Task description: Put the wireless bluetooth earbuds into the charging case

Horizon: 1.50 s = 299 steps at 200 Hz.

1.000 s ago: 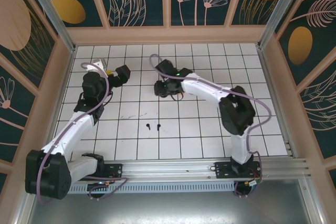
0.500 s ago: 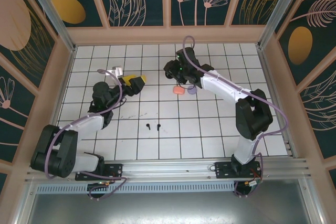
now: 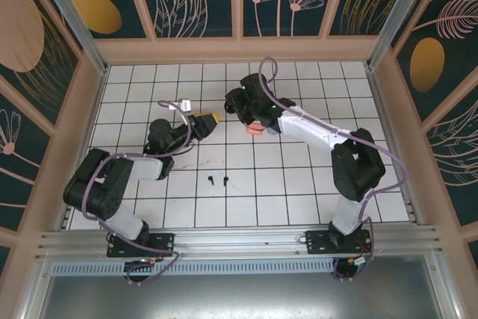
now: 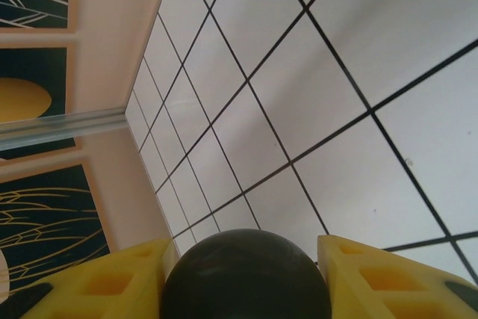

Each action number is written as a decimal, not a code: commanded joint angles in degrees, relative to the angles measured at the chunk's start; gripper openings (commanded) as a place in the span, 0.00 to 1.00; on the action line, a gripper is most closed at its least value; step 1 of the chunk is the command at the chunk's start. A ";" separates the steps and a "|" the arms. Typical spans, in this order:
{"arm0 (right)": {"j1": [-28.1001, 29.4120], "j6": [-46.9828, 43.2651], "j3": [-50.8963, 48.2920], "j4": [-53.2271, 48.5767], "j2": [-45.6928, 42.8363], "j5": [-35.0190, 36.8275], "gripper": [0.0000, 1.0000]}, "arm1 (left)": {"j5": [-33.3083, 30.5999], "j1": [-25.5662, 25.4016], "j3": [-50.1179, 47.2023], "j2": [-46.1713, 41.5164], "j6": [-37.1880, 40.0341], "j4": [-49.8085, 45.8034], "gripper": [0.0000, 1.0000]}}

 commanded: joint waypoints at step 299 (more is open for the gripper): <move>3.17 1.55 3.33 0.51 1.58 2.15 0.46 | 2.05 -1.80 7.91 10.92 -1.62 5.89 0.29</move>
